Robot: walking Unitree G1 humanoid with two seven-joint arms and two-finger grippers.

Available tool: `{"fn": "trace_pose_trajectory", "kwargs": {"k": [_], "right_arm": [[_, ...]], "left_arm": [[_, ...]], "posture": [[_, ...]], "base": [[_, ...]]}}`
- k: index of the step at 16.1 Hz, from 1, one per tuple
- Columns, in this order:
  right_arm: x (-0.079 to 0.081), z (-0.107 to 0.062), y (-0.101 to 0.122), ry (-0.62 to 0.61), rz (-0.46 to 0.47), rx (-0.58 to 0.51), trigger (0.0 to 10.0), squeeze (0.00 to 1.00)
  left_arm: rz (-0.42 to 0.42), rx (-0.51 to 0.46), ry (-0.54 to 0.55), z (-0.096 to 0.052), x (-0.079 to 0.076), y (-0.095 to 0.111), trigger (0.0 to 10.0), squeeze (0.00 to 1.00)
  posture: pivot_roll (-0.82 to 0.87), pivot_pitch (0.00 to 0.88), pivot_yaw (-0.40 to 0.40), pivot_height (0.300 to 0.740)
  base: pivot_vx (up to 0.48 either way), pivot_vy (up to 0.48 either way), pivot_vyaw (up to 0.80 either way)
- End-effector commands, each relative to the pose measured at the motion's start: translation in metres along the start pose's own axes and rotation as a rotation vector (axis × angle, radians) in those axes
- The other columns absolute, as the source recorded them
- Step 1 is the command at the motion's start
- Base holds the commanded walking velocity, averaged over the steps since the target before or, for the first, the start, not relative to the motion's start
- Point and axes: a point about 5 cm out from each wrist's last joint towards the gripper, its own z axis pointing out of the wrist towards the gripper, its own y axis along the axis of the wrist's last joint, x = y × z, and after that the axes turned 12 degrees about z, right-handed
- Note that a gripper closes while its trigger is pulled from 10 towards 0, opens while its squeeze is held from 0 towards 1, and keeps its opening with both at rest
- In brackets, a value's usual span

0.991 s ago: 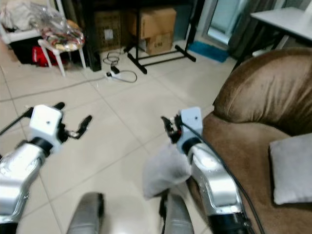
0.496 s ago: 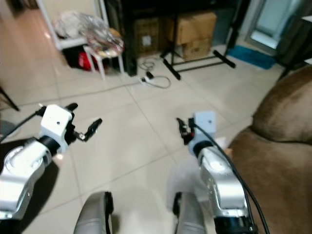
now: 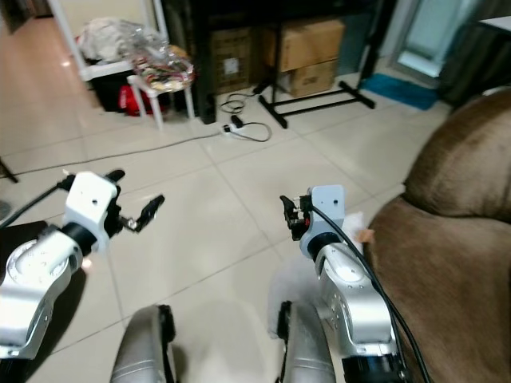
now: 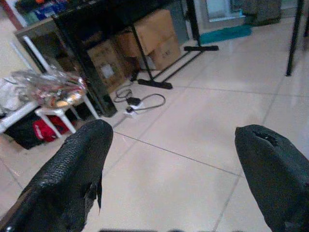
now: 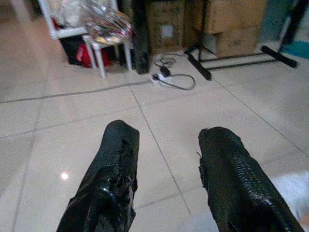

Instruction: Move the pillow to the sofa from floor

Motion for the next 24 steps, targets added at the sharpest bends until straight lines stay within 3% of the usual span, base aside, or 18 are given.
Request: {"fn": "trace_pose_trajectory", "kwargs": {"k": [1, 4, 10, 14, 15, 16, 19, 24], "right_arm": [[-0.002, 0.004, 0.001, -0.017, 0.009, -0.006, 10.0, 0.0], [-0.008, 0.012, -0.006, -0.06, 0.031, 0.013, 10.0, 0.0], [-0.001, 0.023, -0.02, -0.059, 0.028, 0.048, 10.0, 0.0], [-0.01, 0.03, -0.021, -0.102, 0.004, 0.028, 10.0, 0.0], [-0.013, 0.032, -0.018, -0.115, 0.025, 0.003, 10.0, 1.0], [-0.019, 0.037, -0.013, -0.149, 0.047, -0.028, 10.0, 1.0], [-0.047, 0.047, -0.017, -0.345, -0.073, 0.05, 10.0, 1.0], [-0.072, 0.049, -0.035, -0.459, -0.171, 0.181, 10.0, 1.0]], "left_arm": [[0.02, -0.01, -0.003, 0.0, -0.001, 0.003, 10.0, 0.0], [0.036, -0.011, -0.023, 0.001, 0.0, 0.002, 10.0, 0.0], [0.05, -0.019, -0.048, 0.003, -0.003, 0.003, 10.0, 0.0], [0.05, -0.021, -0.065, 0.001, -0.007, 0.003, 10.0, 0.0], [0.053, -0.026, -0.074, 0.002, -0.007, 0.004, 10.0, 0.0], [0.057, -0.035, -0.093, 0.004, -0.008, 0.006, 10.0, 0.0], [0.038, -0.083, -0.222, 0.006, -0.018, 0.013, 10.0, 0.0], [0.044, -0.085, -0.317, -0.004, -0.02, 0.013, 10.0, 0.0]], "posture": [[-0.03, 0.0, -0.018, 0.512], [-0.03, 0.0, -0.008, 0.492], [-0.04, 0.0, -0.008, 0.447], [-0.03, 0.0, -0.027, 0.427], [-0.03, 0.0, -0.026, 0.427], [-0.03, 0.0, -0.022, 0.427], [-0.05, 0.0, -0.006, 0.427], [-0.03, 0.0, 0.015, 0.427]], "base": [[0.0, 0.0, 0.0], [0.0, 0.0, 0.0], [0.0, 0.0, 0.0], [0.0, 0.0, 0.0], [0.0, 0.0, 0.0], [0.0, 0.0, 0.0], [0.0, 0.0, 0.0], [0.0, 0.0, 0.0]]}}
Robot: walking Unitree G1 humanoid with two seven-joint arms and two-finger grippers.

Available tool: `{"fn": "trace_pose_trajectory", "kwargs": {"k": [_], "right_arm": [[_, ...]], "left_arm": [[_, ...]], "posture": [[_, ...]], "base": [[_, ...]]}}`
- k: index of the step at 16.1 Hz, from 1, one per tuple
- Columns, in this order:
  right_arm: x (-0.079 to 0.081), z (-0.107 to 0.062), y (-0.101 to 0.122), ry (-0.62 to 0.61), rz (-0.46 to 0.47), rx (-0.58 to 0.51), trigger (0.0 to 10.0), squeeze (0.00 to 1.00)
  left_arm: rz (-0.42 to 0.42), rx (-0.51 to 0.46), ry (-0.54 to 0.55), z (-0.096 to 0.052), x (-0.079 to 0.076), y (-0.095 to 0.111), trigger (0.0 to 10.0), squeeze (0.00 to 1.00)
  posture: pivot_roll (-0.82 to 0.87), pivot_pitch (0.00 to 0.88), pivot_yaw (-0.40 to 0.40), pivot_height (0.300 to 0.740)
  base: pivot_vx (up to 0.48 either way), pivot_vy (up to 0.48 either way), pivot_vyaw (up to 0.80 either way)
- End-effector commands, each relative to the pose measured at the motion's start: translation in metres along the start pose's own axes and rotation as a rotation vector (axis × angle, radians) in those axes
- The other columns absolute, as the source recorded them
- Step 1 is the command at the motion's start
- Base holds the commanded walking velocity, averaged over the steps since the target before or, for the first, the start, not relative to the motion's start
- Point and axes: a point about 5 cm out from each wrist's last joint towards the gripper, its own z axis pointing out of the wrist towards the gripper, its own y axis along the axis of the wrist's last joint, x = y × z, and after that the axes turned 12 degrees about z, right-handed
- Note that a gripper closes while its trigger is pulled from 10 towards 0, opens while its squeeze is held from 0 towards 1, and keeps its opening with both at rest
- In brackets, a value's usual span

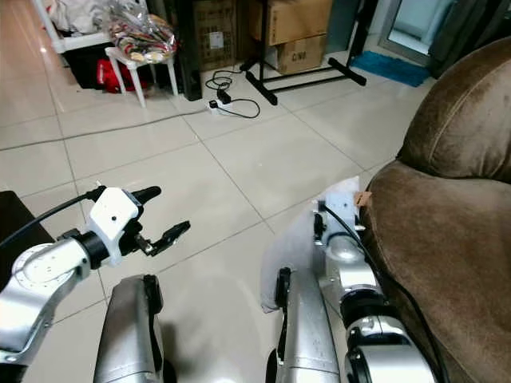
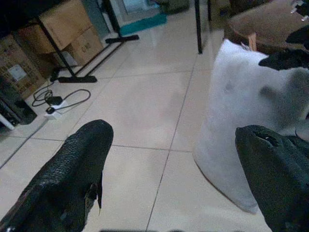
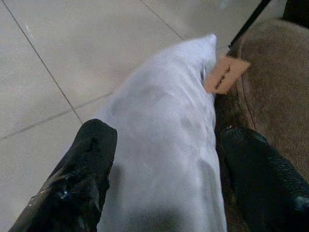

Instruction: Move the pillow to the sofa from floor

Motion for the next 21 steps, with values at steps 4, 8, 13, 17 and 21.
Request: {"fn": "trace_pose_trajectory", "kwargs": {"k": [4, 8, 13, 17, 21], "right_arm": [[-0.015, 0.004, -0.017, -0.076, -0.031, 0.081, 10.0, 0.69], [-0.026, 0.003, -0.027, -0.155, -0.073, 0.125, 10.0, 0.0], [-0.019, 0.002, -0.032, -0.122, -0.022, 0.146, 0.0, 0.0], [-0.01, 0.003, -0.028, -0.061, 0.016, 0.133, 0.0, 0.0], [-0.009, 0.004, -0.027, -0.047, 0.032, 0.134, 0.0, 0.0]], "left_arm": [[-0.005, 0.025, -0.016, -0.022, 0.006, 0.005, 10.0, 0.0], [-0.014, 0.056, -0.086, -0.043, 0.002, 0.009, 10.0, 0.0], [-0.028, 0.07, -0.121, -0.049, 0.0, 0.014, 10.0, 0.0], [-0.065, 0.064, -0.169, -0.049, -0.006, 0.016, 10.0, 0.0], [-0.073, 0.064, -0.17, -0.048, -0.005, 0.016, 10.0, 0.0]], "posture": [[0.05, 0.0, 0.025, 0.427], [0.1, 0.013, 0.045, 0.427], [0.11, 0.021, 0.051, 0.427], [0.1, 0.011, 0.048, 0.427], [0.1, 0.0, 0.046, 0.427]], "base": [[0.0, 0.0, 0.0], [0.0, 0.0, 0.0], [0.0, 0.0, 0.0], [0.0, 0.0, 0.0], [0.0, 0.0, 0.0]]}}
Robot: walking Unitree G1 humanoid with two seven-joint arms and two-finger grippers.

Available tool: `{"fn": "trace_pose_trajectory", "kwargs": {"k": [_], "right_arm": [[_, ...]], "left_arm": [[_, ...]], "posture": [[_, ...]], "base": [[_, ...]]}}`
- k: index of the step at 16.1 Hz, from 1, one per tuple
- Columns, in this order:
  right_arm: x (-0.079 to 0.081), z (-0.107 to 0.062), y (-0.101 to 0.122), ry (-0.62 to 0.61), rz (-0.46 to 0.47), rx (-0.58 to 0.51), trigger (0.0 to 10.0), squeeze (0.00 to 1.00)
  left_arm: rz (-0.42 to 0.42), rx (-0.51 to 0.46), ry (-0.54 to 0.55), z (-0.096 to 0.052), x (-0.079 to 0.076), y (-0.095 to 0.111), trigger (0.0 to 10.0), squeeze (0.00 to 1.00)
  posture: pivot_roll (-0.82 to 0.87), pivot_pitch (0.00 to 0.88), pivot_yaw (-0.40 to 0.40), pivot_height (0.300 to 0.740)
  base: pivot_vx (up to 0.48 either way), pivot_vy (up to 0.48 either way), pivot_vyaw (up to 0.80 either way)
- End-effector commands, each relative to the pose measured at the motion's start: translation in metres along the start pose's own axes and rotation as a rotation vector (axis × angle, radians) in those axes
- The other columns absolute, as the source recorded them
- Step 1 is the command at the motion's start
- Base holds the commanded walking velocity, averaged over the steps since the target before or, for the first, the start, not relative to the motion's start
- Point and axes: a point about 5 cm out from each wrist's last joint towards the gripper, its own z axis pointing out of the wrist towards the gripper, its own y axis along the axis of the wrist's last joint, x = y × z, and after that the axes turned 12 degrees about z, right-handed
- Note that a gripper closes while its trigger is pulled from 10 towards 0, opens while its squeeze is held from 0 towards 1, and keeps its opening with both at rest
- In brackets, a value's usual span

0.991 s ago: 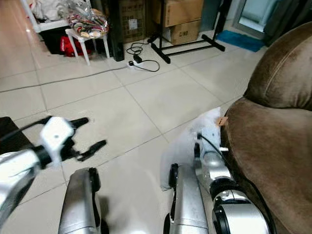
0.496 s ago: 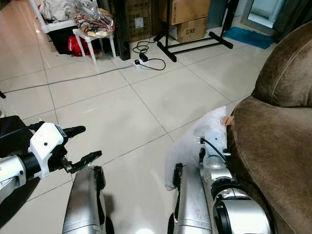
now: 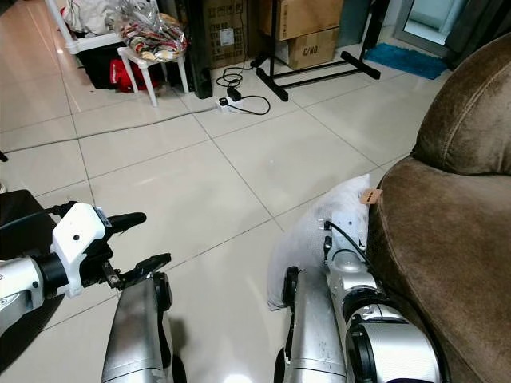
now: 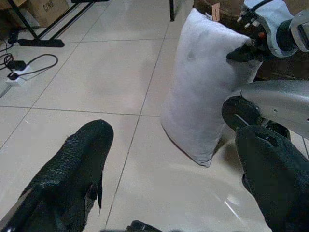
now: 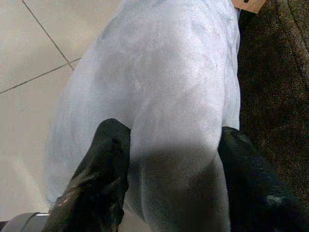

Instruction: Move the pillow to the sofa from floor

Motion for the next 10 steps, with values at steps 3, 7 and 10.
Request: {"fn": "trace_pose_trajectory", "kwargs": {"k": [3, 7, 10], "right_arm": [[0.0044, 0.0, 0.0022, 0.025, -0.021, -0.003, 0.0, 0.0], [0.0073, -0.0002, 0.0034, 0.066, 0.017, -0.004, 0.0, 0.0], [0.0075, 0.0001, 0.0071, 0.06, 0.003, -0.022, 0.0, 0.0]], "left_arm": [[0.015, -0.008, -0.01, 0.0003, 0.0007, 0.0047, 10.0, 0.0], [0.017, -0.015, -0.013, 0.0035, 0.0011, 0.0059, 10.0, 0.0], [0.018, -0.02, -0.012, 0.0055, 0.0012, 0.0065, 10.0, 0.0]], "posture": [[0.1, 0.0, 0.049, 0.427], [0.09, 0.0, 0.052, 0.427], [0.09, 0.0, 0.047, 0.427]], "base": [[0.0, 0.0, 0.0], [0.0, 0.0, 0.0], [0.0, 0.0, 0.0]]}}
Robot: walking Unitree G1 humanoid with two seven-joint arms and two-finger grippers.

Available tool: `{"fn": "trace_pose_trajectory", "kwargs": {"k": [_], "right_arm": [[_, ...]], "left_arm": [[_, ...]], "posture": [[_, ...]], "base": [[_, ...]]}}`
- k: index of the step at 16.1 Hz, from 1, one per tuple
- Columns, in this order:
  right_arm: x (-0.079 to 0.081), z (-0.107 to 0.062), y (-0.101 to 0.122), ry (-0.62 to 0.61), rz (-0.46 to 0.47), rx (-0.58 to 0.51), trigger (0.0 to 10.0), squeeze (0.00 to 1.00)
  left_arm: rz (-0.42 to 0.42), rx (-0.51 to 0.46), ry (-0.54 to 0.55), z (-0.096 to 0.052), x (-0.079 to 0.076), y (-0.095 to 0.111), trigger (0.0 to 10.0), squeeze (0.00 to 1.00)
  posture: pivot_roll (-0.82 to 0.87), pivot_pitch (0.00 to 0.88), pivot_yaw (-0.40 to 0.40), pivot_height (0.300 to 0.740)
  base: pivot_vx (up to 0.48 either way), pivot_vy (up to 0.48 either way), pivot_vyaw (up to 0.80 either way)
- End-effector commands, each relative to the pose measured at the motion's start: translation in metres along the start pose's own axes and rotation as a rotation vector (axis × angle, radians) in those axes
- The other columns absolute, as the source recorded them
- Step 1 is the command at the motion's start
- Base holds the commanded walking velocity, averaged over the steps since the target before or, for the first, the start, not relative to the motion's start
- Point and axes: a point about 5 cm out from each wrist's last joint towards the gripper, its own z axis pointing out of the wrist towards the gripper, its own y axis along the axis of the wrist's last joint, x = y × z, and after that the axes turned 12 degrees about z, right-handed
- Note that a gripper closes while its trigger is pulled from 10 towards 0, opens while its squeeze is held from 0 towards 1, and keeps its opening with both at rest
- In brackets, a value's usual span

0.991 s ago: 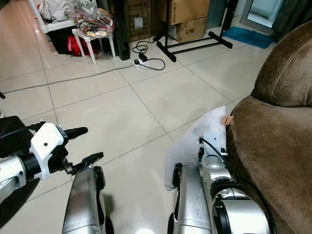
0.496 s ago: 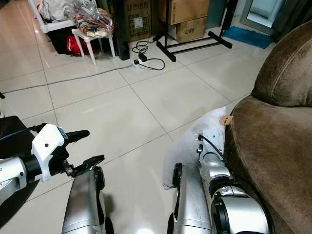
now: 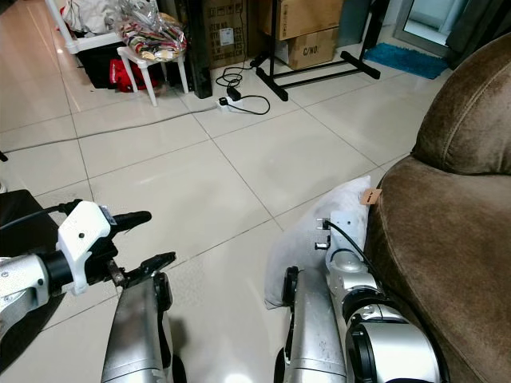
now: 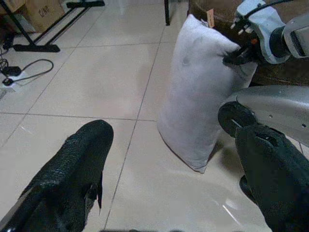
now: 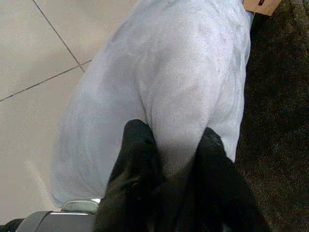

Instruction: Move the pillow to the sofa from floor

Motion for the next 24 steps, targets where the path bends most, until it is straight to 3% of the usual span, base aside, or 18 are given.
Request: {"fn": "trace_pose_trajectory", "kwargs": {"k": [1, 6, 11, 14, 15, 16, 17, 18, 19, 20, 24], "right_arm": [[0.007, 0.0, 0.007, 0.03, 0.004, -0.021, 0.0, 0.0], [0.012, 0.0, 0.009, 0.082, 0.05, -0.018, 0.0, 0.0], [0.041, -0.006, 0.021, 0.344, 0.091, -0.092, 0.0, 0.0], [0.052, -0.035, 0.045, 0.494, 0.225, -0.262, 0.0, 0.0], [0.053, -0.05, 0.056, 0.538, 0.247, -0.33, 0.0, 0.0], [0.054, -0.054, 0.059, 0.554, 0.249, -0.351, 0.0, 0.0], [0.054, -0.061, 0.065, 0.562, 0.271, -0.381, 2.4, 0.0], [0.055, -0.073, 0.076, 0.566, 0.258, -0.443, 10.0, 0.0], [0.059, -0.087, 0.083, 0.623, 0.283, -0.482, 10.0, 0.0], [0.059, -0.092, 0.083, 0.605, 0.319, -0.491, 10.0, 0.0], [0.055, -0.098, 0.084, 0.556, 0.359, -0.46, 10.0, 0.0]], "left_arm": [[0.005, 0.0, 0.0, 0.001, 0.001, 0.001, 10.0, 0.0], [-0.007, -0.005, 0.039, 0.002, 0.001, -0.001, 10.0, 0.0], [0.023, 0.013, 0.176, 0.006, 0.008, -0.009, 10.0, 0.0], [0.032, -0.011, 0.313, 0.012, 0.021, -0.008, 10.0, 0.0], [0.005, -0.038, 0.364, 0.015, 0.028, -0.006, 10.0, 0.0], [-0.004, -0.045, 0.378, 0.017, 0.031, -0.005, 10.0, 0.0], [-0.012, -0.054, 0.395, 0.02, 0.033, -0.004, 10.0, 0.0], [-0.019, -0.065, 0.419, 0.027, 0.037, -0.003, 10.0, 0.0], [-0.014, -0.077, 0.435, 0.032, 0.038, 0.0, 10.0, 0.0], [-0.017, -0.073, 0.448, 0.034, 0.037, 0.001, 10.0, 0.0], [-0.024, -0.031, 0.49, 0.037, 0.04, -0.006, 10.0, 0.0]], "posture": [[0.09, 0.0, 0.045, 0.427], [0.07, 0.0, 0.029, 0.427], [0.03, 0.0, -0.039, 0.427], [-0.01, 0.0, -0.054, 0.427], [-0.03, 0.0, -0.048, 0.427], [-0.03, 0.0, -0.047, 0.427], [-0.03, 0.0, -0.046, 0.427], [-0.04, 0.0, -0.042, 0.427], [-0.04, 0.0, -0.042, 0.427], [-0.04, 0.0, -0.04, 0.437], [-0.04, 0.0, -0.03, 0.472]], "base": [[0.0, 0.0, 0.0], [0.0, 0.0, 0.0], [0.0, 0.0, 0.0], [0.0, 0.0, 0.0], [0.0, 0.0, 0.0], [0.0, 0.0, 0.0], [0.0, 0.0, 0.0], [0.0, 0.0, 0.0], [0.0, 0.0, 0.0], [0.0, 0.0, 0.0], [0.0, 0.0, 0.0]]}}
